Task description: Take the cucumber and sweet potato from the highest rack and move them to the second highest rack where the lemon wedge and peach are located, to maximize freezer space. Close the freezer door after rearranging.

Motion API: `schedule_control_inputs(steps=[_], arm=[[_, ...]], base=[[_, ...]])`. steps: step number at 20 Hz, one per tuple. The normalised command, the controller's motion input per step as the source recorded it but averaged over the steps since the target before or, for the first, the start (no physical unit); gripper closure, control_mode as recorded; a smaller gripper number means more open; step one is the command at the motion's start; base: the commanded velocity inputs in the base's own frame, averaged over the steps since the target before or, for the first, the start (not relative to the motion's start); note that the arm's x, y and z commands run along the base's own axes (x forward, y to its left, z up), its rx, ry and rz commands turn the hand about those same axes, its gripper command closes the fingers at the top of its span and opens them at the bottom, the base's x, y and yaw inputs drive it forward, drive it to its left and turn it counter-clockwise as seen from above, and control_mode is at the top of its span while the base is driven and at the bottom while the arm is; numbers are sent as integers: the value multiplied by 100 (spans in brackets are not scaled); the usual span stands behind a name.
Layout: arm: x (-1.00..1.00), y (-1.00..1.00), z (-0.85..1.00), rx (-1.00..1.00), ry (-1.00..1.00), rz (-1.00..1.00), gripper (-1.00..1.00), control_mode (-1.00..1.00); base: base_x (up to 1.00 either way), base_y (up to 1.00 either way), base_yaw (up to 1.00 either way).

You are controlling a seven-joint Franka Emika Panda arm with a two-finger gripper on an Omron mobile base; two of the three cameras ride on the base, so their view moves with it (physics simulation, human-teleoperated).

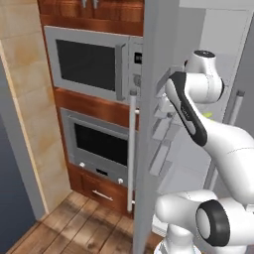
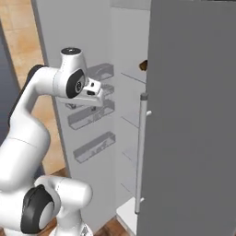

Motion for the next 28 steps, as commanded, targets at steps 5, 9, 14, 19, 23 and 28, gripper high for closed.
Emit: schedule_control_inputs(steps=[5, 9, 14, 19, 23, 28], arm=[[0, 0, 0, 0, 0, 0, -100, 100], [0, 0, 0, 0, 0, 0, -100, 100], [0, 0, 0, 0, 0, 0, -100, 100], [0, 0, 0, 0, 0, 0, -100, 100], [0, 0, 0, 0, 0, 0, -100, 100], [0, 0, 0, 0, 0, 0, -100, 100]], base=[[52, 9, 50], [29, -3, 55], [-78, -29, -3], [1, -33, 0], [37, -40, 0], [33, -40, -22]])
